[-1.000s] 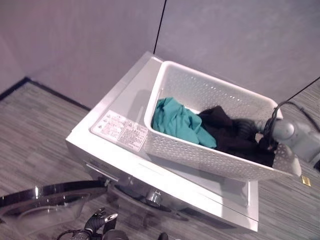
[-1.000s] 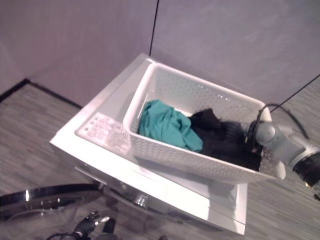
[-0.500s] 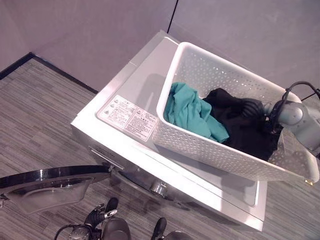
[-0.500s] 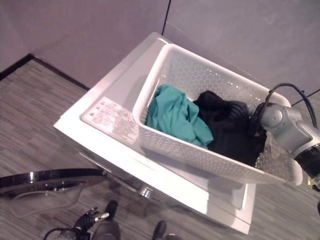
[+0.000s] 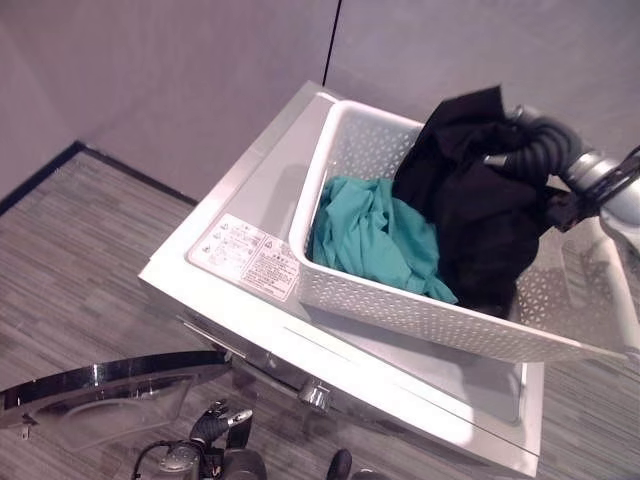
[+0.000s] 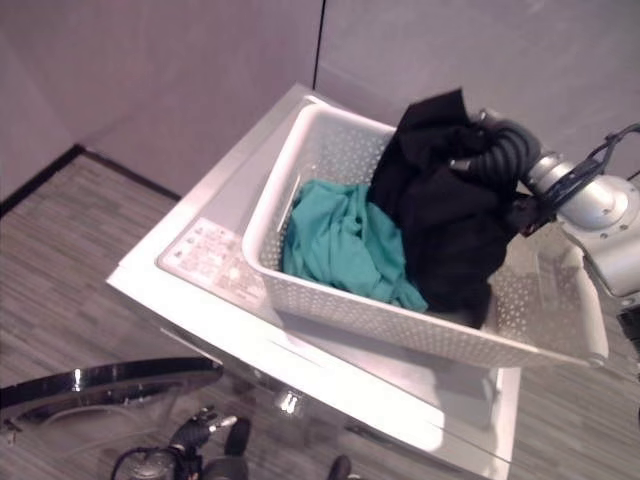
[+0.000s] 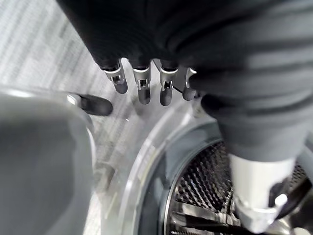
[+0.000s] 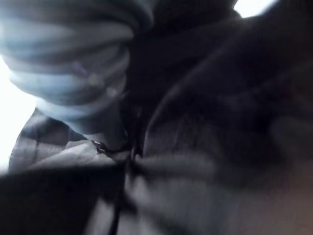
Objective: Grab the laundry basket,head to the washer,open it,put in the laundry and shut it.
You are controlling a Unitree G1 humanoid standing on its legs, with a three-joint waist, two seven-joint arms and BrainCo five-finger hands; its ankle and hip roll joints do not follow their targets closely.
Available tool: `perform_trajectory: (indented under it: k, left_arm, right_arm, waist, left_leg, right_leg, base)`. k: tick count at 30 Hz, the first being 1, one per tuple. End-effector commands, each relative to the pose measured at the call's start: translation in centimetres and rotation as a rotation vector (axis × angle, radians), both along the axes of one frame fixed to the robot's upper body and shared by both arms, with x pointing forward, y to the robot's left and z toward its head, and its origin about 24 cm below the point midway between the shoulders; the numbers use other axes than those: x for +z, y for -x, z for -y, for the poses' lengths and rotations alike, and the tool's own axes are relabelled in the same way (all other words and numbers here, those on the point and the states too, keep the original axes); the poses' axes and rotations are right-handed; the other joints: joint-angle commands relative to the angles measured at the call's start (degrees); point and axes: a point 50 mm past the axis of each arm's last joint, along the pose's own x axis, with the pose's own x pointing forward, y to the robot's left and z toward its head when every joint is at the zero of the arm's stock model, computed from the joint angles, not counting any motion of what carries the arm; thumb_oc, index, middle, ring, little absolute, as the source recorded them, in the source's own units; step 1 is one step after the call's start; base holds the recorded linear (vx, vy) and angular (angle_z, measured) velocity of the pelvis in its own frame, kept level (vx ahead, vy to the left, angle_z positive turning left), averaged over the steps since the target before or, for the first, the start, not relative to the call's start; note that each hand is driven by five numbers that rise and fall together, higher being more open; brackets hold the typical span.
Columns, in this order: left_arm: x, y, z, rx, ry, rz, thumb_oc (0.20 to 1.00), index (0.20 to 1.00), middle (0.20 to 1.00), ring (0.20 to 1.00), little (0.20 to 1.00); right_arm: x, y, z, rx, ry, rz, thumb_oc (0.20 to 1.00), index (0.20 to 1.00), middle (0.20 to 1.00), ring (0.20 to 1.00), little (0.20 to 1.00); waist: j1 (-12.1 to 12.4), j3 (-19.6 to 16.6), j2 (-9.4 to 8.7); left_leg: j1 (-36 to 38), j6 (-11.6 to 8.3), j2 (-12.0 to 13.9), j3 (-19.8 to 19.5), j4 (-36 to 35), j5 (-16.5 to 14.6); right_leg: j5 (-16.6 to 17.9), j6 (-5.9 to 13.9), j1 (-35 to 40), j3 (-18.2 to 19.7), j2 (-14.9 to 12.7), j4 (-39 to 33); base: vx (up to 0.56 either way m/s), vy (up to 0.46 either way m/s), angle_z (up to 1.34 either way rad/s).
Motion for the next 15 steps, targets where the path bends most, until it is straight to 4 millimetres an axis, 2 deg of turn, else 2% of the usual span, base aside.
perform_trajectory:
  k: [1,5,9,15]
  left_arm:
    - [-0.4,1.1,-0.8,-0.010,-0.052,-0.032,1.000,1.000,1.000,1.000,1.000]
    - [-0.6,1.0,-0.4,0.006,-0.059,-0.037,1.000,1.000,1.000,1.000,1.000]
    - [-0.6,0.9,-0.1,0.014,-0.054,-0.032,1.000,1.000,1.000,1.000,1.000]
    - [-0.2,-0.1,0.4,0.007,-0.052,0.009,1.000,1.000,1.000,1.000,1.000]
  right_arm:
    - [4.7,0.8,0.0,0.006,-0.168,0.261,0.200,0.200,0.200,0.200,0.200]
    - [7.0,1.2,-0.5,-0.007,-0.292,0.425,0.200,0.200,0.200,0.200,0.200]
    - [7.2,0.9,-0.8,-0.049,-0.320,0.486,0.200,0.200,0.200,0.200,0.200]
    - [8.2,0.8,-0.2,-0.186,-0.322,0.605,0.200,0.200,0.200,0.200,0.200]
  waist:
    - [1.22,-5.59,-1.95]
    - [0.90,-6.86,-0.71]
    - [0.71,-7.11,0.00]
    - [0.59,-7.31,0.85]
  left_leg:
    - [2.04,1.86,4.32,1.98,2.52,-6.54]
    - [3.22,2.29,3.92,2.29,2.85,-7.28]
    - [4.05,2.70,3.47,2.53,3.46,-7.98]
    - [5.30,3.72,2.41,2.90,4.59,-9.31]
  right_leg:
    - [1.75,3.97,-7.43,2.33,-5.31,8.51]
    - [1.34,3.77,-6.79,3.24,-5.30,8.87]
    - [1.04,3.70,-6.54,4.02,-5.37,9.46]
    - [1.00,3.99,-6.52,5.15,-6.18,11.06]
  base:
    - [0.03,0.024,-0.16]
    - [0.03,0.033,-0.16]
    - [0.01,0.040,-0.02]
    - [0.00,0.068,-0.04]
